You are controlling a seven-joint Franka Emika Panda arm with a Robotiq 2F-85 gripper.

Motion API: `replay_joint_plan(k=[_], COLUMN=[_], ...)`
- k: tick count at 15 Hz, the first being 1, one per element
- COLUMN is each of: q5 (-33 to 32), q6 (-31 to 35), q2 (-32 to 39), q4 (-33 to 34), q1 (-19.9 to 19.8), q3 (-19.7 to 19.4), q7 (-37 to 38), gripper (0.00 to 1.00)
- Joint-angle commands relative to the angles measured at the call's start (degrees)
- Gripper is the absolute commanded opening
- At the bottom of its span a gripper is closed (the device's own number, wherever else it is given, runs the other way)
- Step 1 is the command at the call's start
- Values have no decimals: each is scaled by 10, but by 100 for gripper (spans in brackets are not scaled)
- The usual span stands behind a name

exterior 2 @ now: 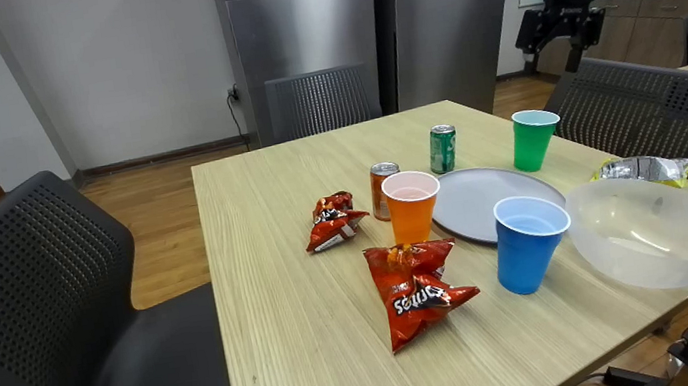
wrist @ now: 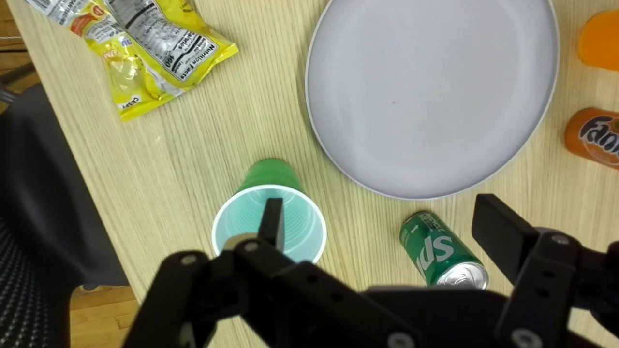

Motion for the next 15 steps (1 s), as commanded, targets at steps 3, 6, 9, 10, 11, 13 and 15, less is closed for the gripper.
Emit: replay_joint_plan(k=[3,6,9,10,11,13,15], q5=[-7,-12,-15,-17,-18,-20,-23], q6=[12,8,3,2,0,-2,-9], q2=[60,95,130,141,152,175,196], q4=[58,90,122,132,143,165,187], q1=[-18,-16,-17,-16,-16,-15,-15], q3=[21,19,18,18,17,16,15], q7=[51,78,102,111,117,132,144], gripper=[100,100,100,100,100,100,100])
